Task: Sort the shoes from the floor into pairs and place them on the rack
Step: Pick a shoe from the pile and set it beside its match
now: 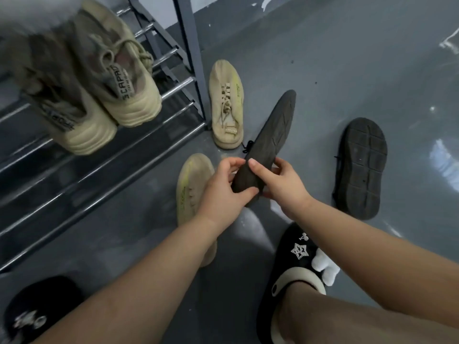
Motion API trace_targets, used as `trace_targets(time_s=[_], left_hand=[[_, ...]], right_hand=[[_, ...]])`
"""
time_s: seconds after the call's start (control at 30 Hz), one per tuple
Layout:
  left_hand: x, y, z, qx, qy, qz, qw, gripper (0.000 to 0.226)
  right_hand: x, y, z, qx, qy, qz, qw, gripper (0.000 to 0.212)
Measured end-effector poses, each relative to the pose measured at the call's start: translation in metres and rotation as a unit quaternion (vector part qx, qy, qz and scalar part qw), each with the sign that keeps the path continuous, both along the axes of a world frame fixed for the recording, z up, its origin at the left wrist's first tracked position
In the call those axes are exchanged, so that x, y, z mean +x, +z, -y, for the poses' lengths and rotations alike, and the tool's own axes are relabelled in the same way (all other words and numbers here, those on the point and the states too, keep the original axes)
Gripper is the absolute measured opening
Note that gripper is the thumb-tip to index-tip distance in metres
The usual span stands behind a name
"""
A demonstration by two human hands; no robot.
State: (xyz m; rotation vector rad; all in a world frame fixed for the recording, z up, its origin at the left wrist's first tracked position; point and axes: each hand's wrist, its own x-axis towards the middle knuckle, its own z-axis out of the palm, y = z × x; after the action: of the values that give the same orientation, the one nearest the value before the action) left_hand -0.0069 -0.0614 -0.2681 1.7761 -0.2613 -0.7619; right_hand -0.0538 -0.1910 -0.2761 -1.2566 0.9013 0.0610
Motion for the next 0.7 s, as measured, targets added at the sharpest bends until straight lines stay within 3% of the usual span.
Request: trace_targets(time_s=[0.07,0.13,0.23,0.27,0.33,0.4,0.53,0.7], left_hand=[[0.006,0.007,-0.007,0.008,-0.011,0.023,1.0,0.053],[0.014,0.013,-0.011,0.031,-0.005,0.015,0.999,0.058],[0.021,0.015,-0.016,0.08,-0.008,-0.11,0.991,0.077],[0.021,0.014,-0.016,0.068,-0.015,-0.177,0.982,0.073],[0.019,0.011,-0.017,0.018,-0.02,-0.278,0.96,0.037],[0.017,0.005,-0.018,0.007,-0.006,-0.255,0.967,0.022],[0.016,-0.007,-0.024,0.068,-0.025,-0.148,0.986,0.066],[0.02,-0.014,-0.027,0.036,0.053,-0.241,0.968,0.072]], right_hand=[[0.002,0.002,-0.005,0.05,-0.003,-0.008,0.999,0.046],[0.002,0.006,-0.008,0.116,-0.014,-0.007,0.993,0.046],[0.0,0.01,-0.011,0.182,-0.013,0.019,0.983,0.045],[-0.001,0.01,-0.011,0.187,-0.003,0.025,0.982,0.046],[-0.001,0.011,-0.012,0.178,0.029,0.028,0.983,0.053],[0.0,0.011,-0.011,0.15,0.043,0.016,0.988,0.049],[0.001,0.007,-0.007,0.143,0.028,0.014,0.989,0.029],[-0.008,-0.005,-0.003,0.224,0.043,0.017,0.974,0.022]])
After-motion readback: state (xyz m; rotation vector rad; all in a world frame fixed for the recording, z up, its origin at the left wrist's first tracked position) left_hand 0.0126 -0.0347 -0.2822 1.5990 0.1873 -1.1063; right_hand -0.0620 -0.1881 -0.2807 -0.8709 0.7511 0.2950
